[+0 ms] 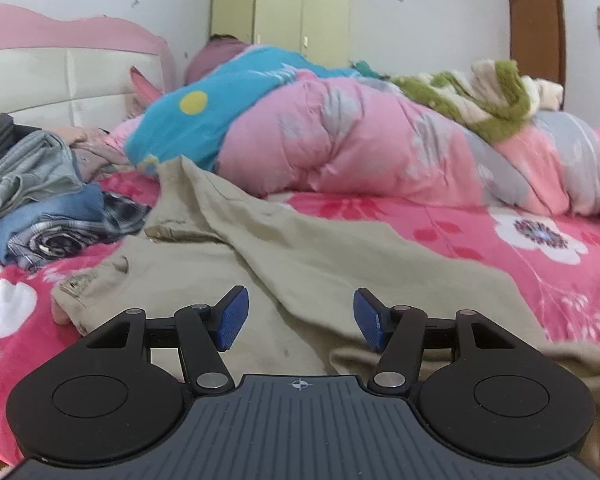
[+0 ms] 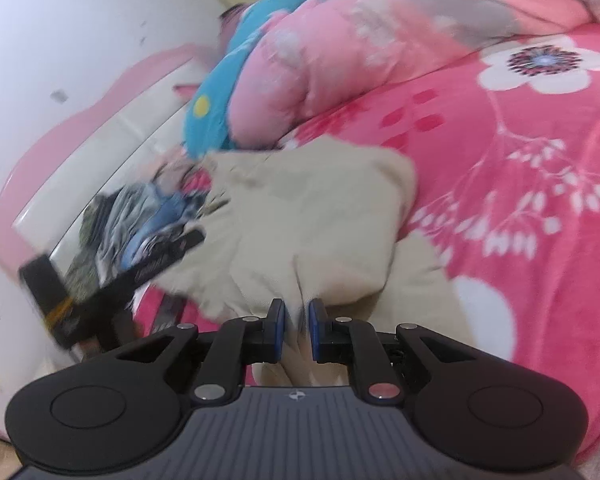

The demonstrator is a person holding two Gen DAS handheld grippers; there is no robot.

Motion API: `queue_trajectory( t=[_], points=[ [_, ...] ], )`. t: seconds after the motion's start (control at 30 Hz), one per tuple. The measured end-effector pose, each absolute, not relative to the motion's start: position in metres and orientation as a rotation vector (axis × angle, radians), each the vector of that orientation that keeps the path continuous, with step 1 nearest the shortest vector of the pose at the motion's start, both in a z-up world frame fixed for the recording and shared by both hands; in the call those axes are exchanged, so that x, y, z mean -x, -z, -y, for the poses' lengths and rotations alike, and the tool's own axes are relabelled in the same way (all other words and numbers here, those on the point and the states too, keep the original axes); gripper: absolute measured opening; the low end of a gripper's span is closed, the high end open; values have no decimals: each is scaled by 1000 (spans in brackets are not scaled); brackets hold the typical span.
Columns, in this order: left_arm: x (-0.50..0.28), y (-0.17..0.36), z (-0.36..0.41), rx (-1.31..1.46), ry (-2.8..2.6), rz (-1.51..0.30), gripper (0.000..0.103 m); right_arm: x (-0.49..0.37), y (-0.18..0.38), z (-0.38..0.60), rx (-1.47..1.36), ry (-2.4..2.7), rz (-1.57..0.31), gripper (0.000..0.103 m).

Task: Fold clothes

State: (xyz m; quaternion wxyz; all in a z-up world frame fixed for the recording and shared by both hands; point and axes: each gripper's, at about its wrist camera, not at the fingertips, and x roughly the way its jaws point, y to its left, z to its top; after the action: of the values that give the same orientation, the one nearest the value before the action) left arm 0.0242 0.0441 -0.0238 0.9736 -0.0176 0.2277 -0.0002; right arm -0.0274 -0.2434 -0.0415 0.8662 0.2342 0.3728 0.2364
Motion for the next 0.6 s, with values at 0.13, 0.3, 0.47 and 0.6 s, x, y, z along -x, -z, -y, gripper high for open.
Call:
queue_trajectory(
  t=[0.13,0.3,0.47,0.6],
  points=[
    [-23,30,-39,23,27,-491,58,25,43,250,-457,-402,-759,13],
    [-25,39,-30,4,57,-535,58,24,38,249,-350,-323,-727,14],
    [-28,47,-19,-18,108,-562,58,19,25,237,-243,-327,-692,15],
    [-30,55,-12,-9,149,-588,58,15,17,219,-190,-397,-684,32]
  ],
)
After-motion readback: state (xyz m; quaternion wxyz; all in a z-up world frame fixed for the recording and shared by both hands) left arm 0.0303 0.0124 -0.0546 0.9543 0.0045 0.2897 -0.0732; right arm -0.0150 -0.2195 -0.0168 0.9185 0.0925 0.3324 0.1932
